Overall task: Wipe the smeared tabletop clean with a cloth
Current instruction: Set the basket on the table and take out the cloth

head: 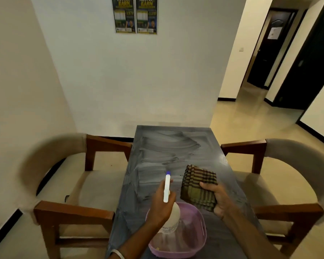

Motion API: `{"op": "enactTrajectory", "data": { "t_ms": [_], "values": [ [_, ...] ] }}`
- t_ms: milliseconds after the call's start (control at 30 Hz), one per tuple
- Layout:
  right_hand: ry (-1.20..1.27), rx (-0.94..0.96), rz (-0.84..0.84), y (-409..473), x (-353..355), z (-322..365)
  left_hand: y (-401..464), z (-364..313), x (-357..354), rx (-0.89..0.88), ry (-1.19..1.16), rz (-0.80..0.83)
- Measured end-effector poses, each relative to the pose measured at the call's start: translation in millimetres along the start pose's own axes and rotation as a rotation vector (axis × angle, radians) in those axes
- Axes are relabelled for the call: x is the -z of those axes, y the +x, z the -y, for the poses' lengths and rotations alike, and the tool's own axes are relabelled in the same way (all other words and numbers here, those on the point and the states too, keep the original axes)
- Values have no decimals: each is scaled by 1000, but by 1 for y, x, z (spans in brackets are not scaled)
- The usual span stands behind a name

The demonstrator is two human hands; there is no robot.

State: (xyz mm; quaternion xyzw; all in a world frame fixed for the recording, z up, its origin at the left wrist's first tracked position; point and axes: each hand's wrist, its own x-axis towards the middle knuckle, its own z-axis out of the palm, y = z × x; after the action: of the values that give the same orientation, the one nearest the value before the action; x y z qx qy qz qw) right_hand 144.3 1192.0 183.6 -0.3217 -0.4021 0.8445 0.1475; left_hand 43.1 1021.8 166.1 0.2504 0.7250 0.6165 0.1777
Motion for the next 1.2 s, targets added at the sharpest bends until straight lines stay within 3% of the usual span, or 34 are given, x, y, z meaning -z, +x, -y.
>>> {"op": "enactTrajectory", "data": {
  "t_ms": [200,467,867,1200],
  "values": [
    [50,112,75,17,-35,50,16,-42,-1,-58,27,-70],
    [119,80,103,30,-65,108,32,-98,-9,-127,63,-151],
    [148,108,137,35,-72,109,31,-131,-23,-24,-37,-25],
    [-39,146,177,34,-67,132,30,-137,-14,22,-1,54]
  ]
}}
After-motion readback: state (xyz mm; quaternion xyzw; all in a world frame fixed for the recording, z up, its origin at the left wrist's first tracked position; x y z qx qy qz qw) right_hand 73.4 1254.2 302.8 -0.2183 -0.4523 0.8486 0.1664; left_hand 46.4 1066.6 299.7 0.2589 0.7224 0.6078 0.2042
